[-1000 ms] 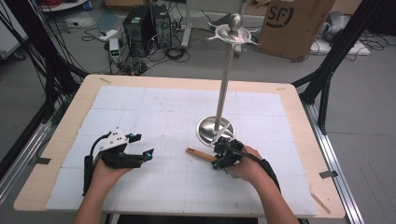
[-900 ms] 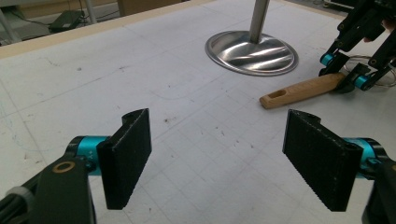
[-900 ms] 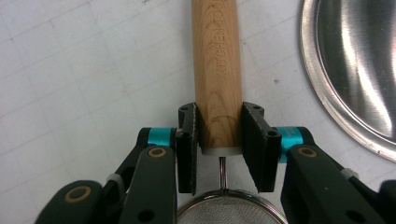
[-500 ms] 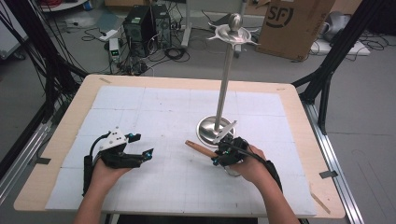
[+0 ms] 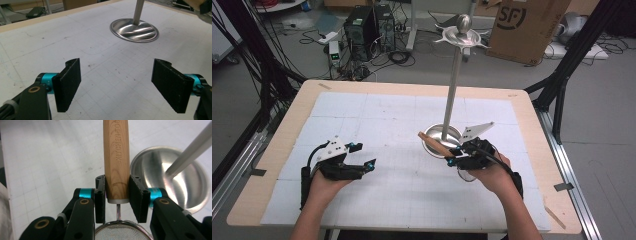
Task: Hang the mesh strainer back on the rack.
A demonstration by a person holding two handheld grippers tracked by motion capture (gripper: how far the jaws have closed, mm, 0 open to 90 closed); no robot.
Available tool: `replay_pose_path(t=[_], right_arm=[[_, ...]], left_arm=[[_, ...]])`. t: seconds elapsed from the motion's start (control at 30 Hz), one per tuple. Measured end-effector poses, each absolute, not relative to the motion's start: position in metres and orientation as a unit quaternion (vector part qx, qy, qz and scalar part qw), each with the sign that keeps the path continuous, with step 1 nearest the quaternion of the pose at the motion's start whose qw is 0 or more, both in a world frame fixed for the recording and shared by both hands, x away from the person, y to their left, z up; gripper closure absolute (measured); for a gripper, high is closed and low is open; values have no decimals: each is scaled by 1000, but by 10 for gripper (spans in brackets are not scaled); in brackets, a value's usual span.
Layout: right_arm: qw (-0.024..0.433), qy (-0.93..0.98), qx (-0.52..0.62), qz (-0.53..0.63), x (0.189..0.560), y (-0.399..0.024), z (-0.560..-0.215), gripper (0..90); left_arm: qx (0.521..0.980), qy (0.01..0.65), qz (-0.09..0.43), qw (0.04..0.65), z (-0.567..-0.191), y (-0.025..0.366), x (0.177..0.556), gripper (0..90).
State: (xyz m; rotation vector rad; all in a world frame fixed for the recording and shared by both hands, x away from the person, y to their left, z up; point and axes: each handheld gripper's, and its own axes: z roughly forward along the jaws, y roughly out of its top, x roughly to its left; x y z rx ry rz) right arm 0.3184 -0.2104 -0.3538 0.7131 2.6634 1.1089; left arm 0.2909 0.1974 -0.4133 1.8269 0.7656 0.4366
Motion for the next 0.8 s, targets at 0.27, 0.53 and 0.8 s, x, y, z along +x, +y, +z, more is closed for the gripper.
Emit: replay_pose_path(t=[0.27, 0.53, 0.8], right_arm=[[113, 867, 237, 425, 313, -231, -321, 684], [129, 853, 245, 441, 312, -251, -304, 684], [141, 837, 246, 468, 309, -271, -281, 683]], left_arm=[[765, 320, 182, 529, -413, 198, 291, 243], [763, 320, 177, 533, -412, 198, 291, 243], [764, 318, 178, 533, -412, 198, 291, 243]])
